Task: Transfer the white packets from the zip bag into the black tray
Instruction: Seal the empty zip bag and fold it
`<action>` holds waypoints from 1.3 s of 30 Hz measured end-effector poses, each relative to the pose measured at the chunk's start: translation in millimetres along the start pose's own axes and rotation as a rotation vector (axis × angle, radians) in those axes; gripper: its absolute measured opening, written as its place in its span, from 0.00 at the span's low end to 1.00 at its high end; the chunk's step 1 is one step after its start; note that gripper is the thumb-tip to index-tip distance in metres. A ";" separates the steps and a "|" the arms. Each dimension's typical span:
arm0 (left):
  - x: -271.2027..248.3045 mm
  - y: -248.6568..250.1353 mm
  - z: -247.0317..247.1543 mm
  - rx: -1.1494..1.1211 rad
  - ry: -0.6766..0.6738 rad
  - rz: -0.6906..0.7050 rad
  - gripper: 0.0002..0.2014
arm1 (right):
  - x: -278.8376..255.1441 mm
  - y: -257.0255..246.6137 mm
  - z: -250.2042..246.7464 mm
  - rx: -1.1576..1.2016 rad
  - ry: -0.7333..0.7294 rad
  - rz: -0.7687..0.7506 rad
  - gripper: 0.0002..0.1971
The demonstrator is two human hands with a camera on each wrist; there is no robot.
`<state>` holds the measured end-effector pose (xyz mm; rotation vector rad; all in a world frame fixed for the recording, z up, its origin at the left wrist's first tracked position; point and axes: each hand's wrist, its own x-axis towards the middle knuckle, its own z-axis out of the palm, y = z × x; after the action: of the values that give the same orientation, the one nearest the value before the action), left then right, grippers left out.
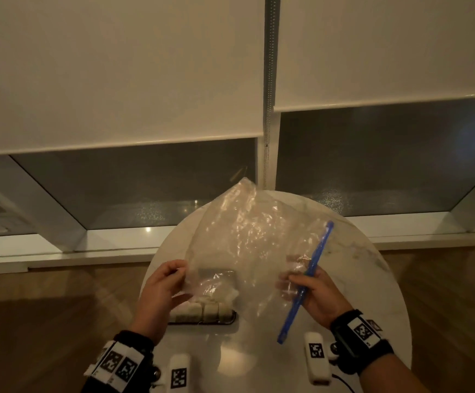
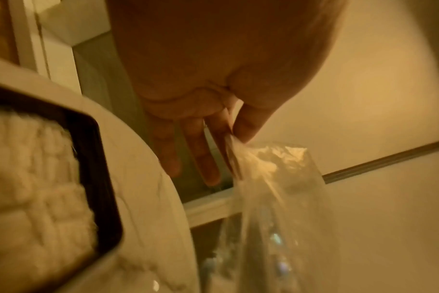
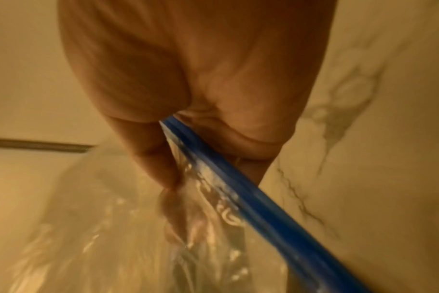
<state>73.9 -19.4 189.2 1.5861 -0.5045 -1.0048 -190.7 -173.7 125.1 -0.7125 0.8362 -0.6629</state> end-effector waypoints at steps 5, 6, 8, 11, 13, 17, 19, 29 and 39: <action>-4.4 -4.9 -26.4 0.157 -0.062 -0.076 0.24 | -4.2 -7.8 22.6 -0.250 -0.049 -0.013 0.19; -1.2 -5.6 -26.7 0.114 -0.112 -0.090 0.26 | -3.5 -7.8 28.8 -0.258 -0.051 -0.008 0.19; 6.4 -7.8 -24.8 -0.014 -0.203 -0.115 0.30 | -3.4 -5.6 40.3 -0.253 -0.076 -0.010 0.19; 16.2 -9.6 -25.2 -0.174 -0.267 -0.142 0.38 | -4.3 1.2 54.6 -0.243 -0.141 -0.019 0.24; 20.7 -11.8 -29.7 -0.303 -0.324 -0.201 0.47 | -5.7 5.5 59.8 -0.257 -0.178 -0.021 0.28; 27.5 -9.3 -41.6 -0.279 -0.523 -0.191 0.49 | -4.9 12.4 67.8 -0.364 -0.116 -0.056 0.31; 32.8 -7.6 -43.5 -0.179 -0.537 -0.149 0.44 | -2.3 18.8 70.6 -0.420 -0.050 -0.075 0.30; 58.5 -33.0 -24.8 0.444 -0.203 0.181 0.39 | 2.8 63.1 114.0 -0.591 0.090 -0.257 0.31; 53.9 -28.2 -21.7 -0.069 -0.338 0.122 0.23 | 6.7 69.2 137.9 -0.472 0.078 -0.316 0.35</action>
<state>115.5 -40.7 144.6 1.3125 -0.7801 -1.1896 -56.4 -97.9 134.3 -1.2700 0.9743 -0.7868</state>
